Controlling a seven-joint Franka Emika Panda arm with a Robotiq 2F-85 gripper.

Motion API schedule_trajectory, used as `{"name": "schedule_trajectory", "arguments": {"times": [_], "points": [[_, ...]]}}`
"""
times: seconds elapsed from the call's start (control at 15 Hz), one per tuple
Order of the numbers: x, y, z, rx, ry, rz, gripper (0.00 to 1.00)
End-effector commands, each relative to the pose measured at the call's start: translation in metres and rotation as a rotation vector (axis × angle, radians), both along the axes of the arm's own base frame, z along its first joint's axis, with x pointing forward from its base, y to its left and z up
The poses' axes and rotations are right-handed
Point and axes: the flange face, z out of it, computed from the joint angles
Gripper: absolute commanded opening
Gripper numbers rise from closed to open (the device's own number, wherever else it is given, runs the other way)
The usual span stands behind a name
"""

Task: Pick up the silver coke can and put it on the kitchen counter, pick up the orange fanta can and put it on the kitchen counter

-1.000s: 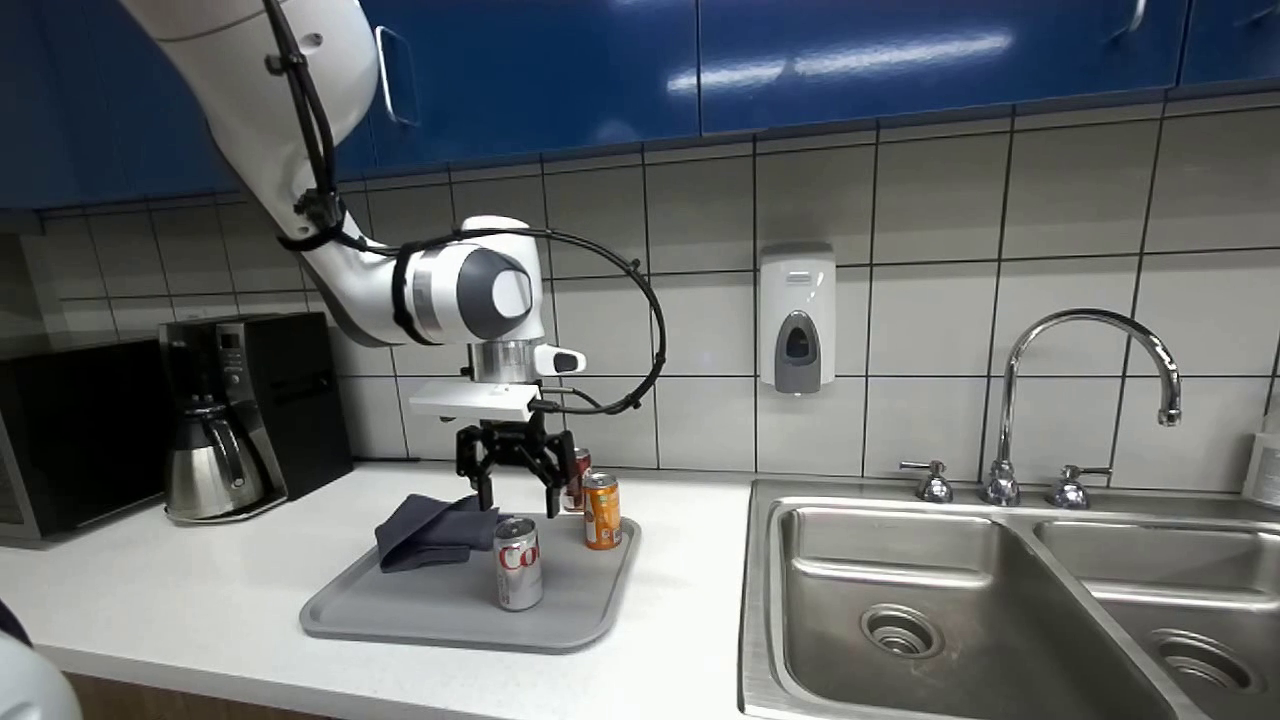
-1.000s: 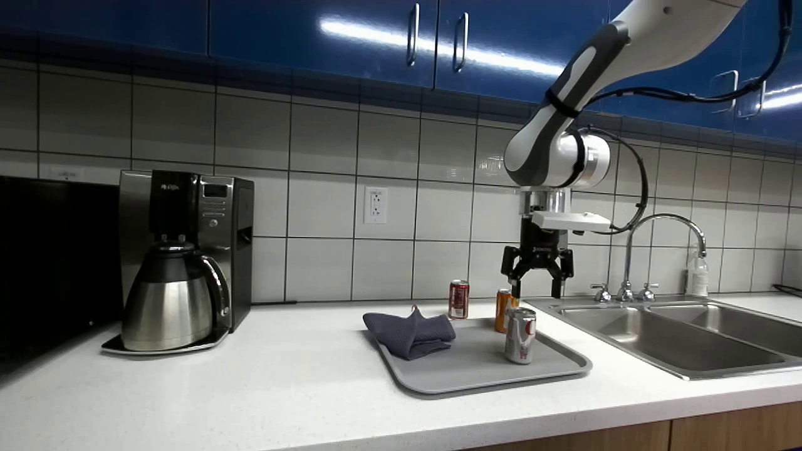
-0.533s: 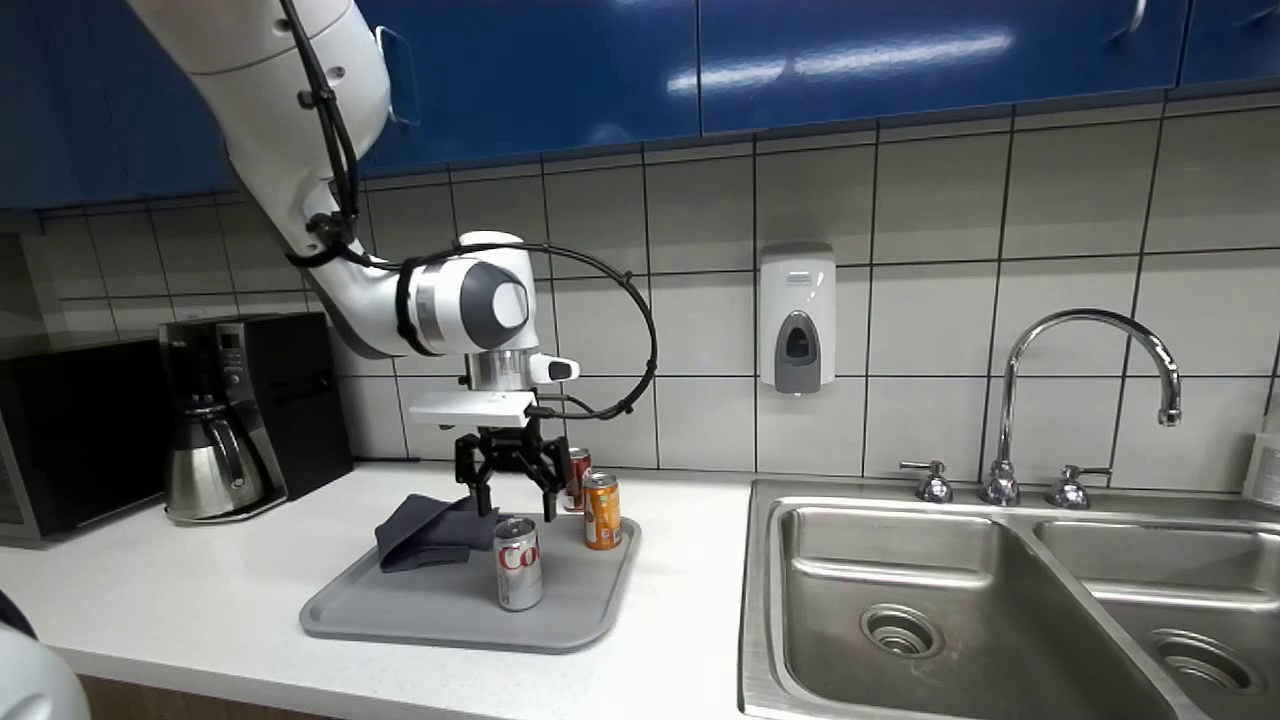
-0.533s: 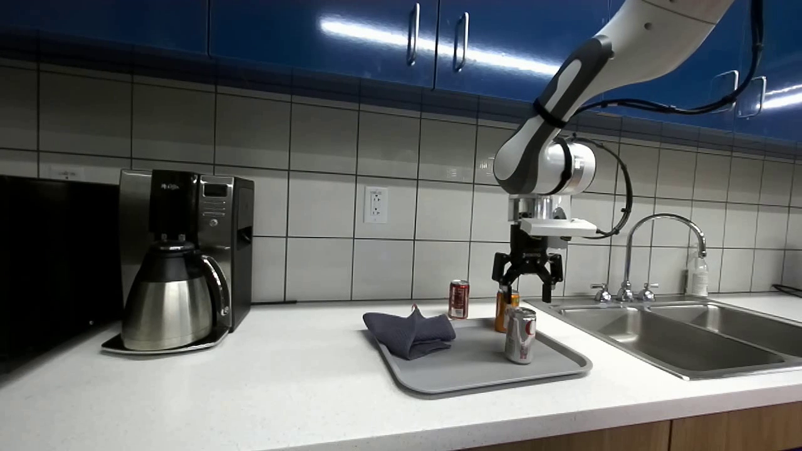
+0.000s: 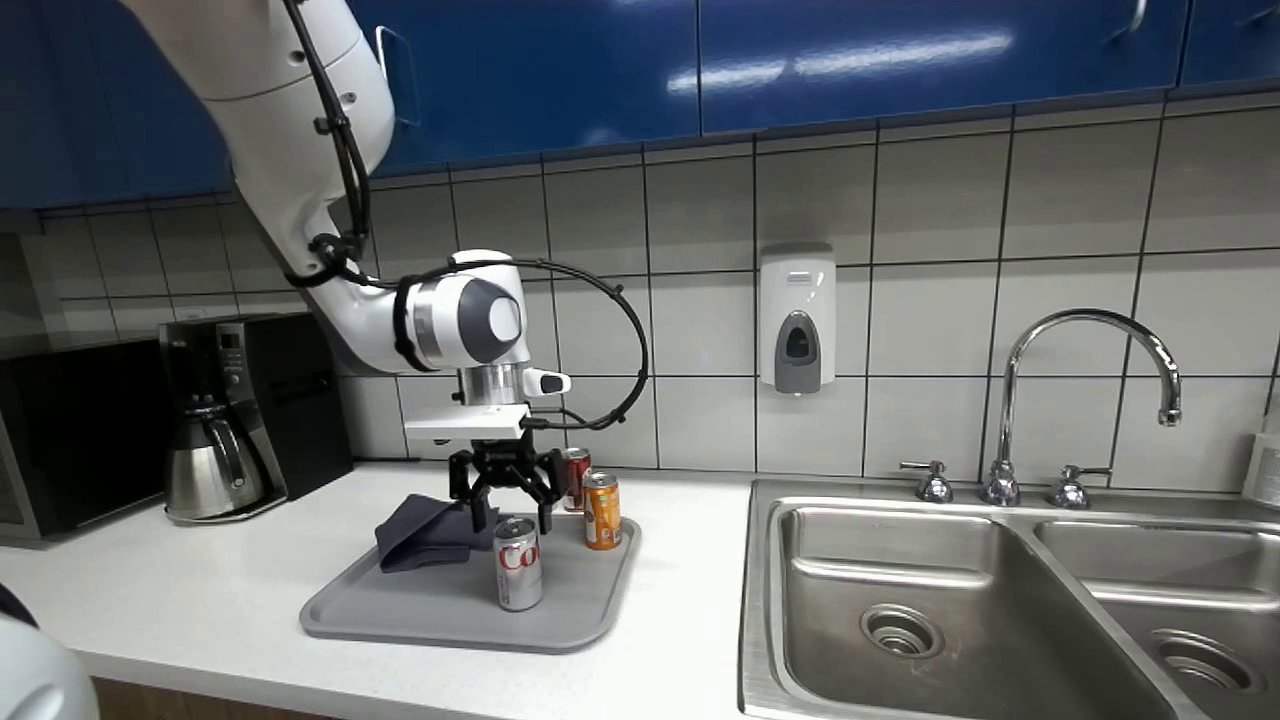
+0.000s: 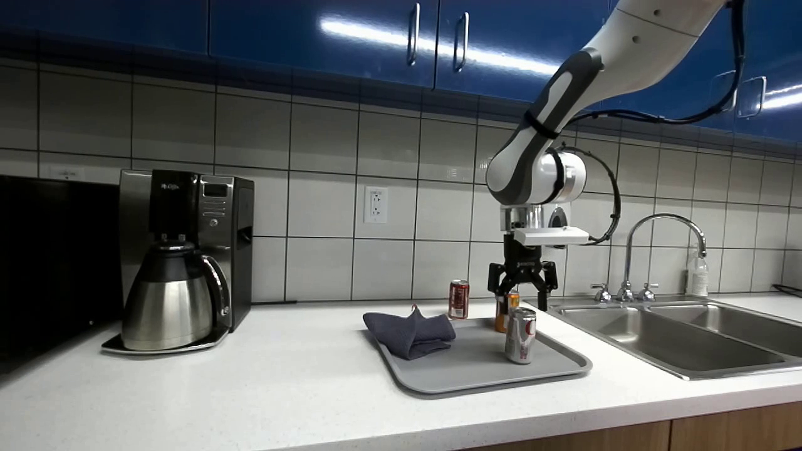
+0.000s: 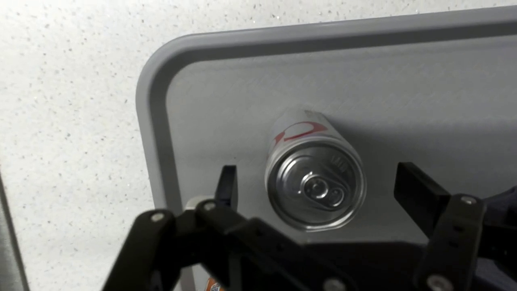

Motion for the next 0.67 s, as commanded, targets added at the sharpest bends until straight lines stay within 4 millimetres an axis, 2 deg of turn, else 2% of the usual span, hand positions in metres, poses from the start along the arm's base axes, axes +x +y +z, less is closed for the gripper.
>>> {"name": "schedule_trajectory", "arguments": {"times": [0.0,0.6], "points": [[0.0,0.005,-0.006,-0.032,0.01,-0.001,1.0],[-0.001,0.003,-0.022,-0.036,0.035,0.0,1.0]]}}
